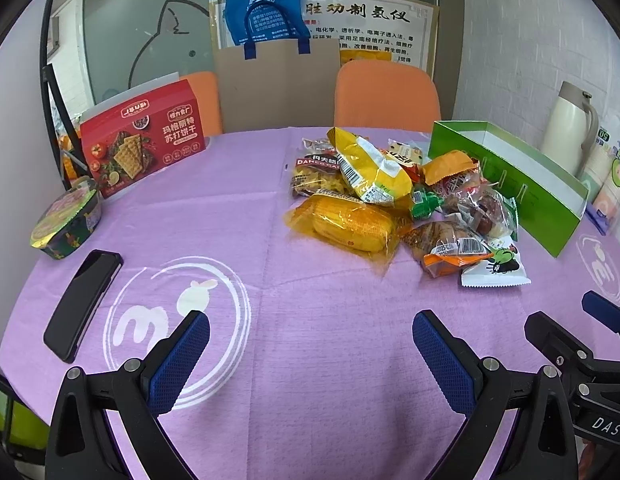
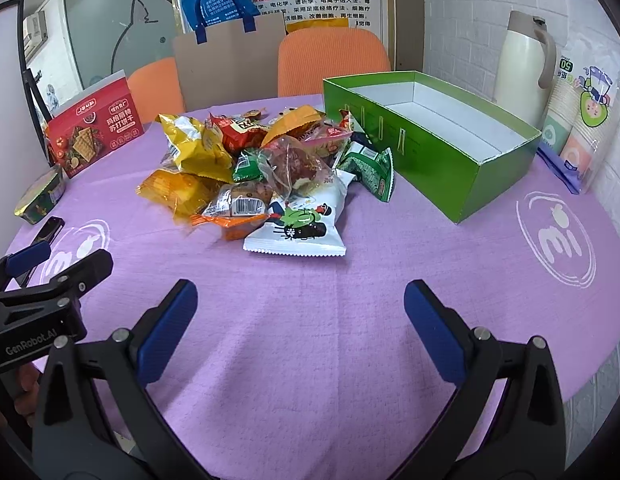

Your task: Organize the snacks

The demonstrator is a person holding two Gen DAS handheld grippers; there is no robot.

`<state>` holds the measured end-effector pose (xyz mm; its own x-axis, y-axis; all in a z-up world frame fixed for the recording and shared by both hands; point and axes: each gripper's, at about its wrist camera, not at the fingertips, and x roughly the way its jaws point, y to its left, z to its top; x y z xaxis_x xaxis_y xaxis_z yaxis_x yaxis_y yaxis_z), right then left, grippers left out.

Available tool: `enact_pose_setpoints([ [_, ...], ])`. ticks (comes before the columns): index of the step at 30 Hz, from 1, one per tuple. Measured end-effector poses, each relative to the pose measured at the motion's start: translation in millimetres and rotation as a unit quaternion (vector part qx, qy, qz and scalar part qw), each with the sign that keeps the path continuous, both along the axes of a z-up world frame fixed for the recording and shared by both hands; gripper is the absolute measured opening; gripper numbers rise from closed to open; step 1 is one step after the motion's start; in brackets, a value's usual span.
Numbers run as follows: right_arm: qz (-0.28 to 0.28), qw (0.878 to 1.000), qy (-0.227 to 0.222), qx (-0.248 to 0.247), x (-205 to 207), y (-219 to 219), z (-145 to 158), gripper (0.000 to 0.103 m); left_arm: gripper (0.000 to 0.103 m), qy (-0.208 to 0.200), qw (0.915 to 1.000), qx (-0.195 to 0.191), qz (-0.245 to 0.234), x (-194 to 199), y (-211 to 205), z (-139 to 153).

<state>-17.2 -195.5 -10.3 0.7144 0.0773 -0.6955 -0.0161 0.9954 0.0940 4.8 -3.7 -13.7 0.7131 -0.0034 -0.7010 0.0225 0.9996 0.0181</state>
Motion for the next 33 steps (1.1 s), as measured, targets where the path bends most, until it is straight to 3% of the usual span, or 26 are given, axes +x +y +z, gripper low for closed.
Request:
enact_pose_setpoints([
  [26,0.013,1.000,0.022,0.010,24,-9,-21,0.103,0.103,0.025,0.9996,0.002,-0.012,22,-5,-12],
  [33,0.046,0.998,0.010,0.039,41,-27,-22,0.103,0.103,0.052,0.9968,-0.043,-0.043,34,0,-17],
])
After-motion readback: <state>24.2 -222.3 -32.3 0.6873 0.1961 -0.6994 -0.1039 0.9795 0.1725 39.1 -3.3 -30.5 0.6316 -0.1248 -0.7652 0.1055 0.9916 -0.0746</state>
